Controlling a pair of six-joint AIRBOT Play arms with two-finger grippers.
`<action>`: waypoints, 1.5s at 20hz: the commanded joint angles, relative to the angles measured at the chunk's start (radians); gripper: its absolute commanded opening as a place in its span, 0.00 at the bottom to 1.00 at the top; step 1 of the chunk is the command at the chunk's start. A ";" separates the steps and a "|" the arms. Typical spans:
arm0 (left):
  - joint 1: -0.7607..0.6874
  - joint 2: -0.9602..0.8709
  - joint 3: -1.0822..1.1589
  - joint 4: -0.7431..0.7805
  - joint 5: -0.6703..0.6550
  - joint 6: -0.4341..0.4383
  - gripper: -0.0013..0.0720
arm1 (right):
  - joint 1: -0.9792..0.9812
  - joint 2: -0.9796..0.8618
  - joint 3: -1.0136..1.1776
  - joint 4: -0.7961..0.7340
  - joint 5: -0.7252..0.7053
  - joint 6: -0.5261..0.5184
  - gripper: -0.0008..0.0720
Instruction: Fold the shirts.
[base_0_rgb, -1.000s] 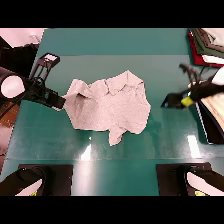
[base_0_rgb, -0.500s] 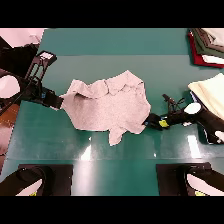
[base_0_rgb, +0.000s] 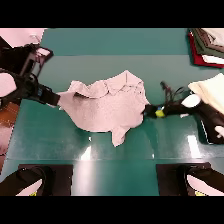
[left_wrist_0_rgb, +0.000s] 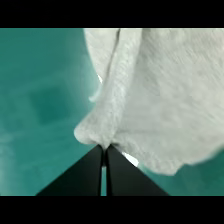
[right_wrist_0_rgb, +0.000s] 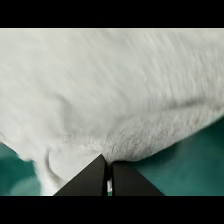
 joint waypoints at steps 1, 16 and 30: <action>0.001 0.001 0.166 0.097 0.003 0.001 0.05 | -0.080 0.143 0.206 0.002 -0.004 -0.009 0.03; 0.001 0.121 0.874 -0.251 -0.043 0.002 0.05 | -0.755 0.444 1.116 -0.133 0.367 -0.015 0.03; 0.001 -0.097 0.190 -0.008 0.053 0.061 0.05 | -0.583 -0.026 0.943 -0.152 0.798 0.134 0.03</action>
